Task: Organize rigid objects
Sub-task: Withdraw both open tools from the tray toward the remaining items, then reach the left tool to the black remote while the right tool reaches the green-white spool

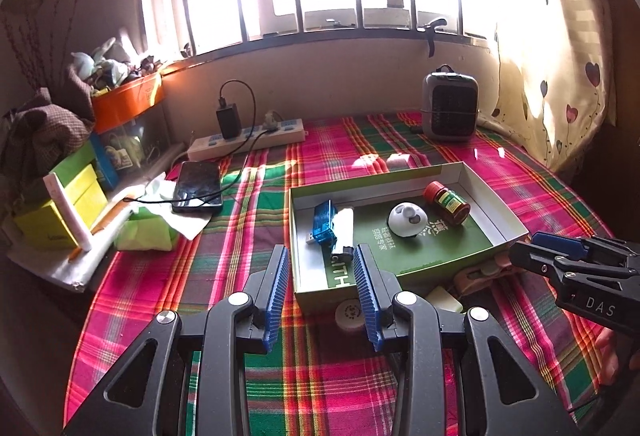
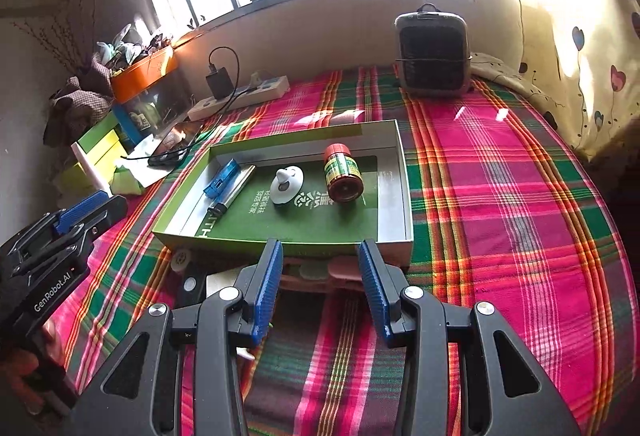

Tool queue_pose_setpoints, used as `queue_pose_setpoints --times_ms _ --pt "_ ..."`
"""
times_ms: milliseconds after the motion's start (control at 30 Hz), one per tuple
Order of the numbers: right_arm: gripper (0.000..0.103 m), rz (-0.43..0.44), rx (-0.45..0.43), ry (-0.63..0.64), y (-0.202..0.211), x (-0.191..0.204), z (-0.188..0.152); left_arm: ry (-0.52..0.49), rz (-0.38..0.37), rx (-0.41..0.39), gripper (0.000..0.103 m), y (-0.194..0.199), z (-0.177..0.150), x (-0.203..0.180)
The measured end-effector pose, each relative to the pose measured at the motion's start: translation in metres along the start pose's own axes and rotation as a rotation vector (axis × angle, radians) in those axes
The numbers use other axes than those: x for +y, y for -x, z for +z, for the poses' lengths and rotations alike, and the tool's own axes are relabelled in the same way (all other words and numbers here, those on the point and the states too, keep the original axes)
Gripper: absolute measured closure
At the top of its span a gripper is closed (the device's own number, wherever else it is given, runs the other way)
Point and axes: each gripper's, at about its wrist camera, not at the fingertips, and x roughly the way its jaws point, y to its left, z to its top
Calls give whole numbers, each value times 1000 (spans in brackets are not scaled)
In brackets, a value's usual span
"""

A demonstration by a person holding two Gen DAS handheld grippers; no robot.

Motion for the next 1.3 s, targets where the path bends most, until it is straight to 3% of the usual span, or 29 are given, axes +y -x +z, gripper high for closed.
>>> queue_pose_setpoints --times_ms 467,667,833,1300 --pt "62 27 27 15 7 9 -19 22 -66 36 70 4 -20 3" --pt "62 42 44 4 6 10 -25 116 -208 101 67 -5 -33 20" --pt "62 77 57 18 5 17 -29 164 -253 153 64 -13 -47 30" --pt "59 75 125 114 -16 53 -38 196 -255 186 64 -14 -62 41"
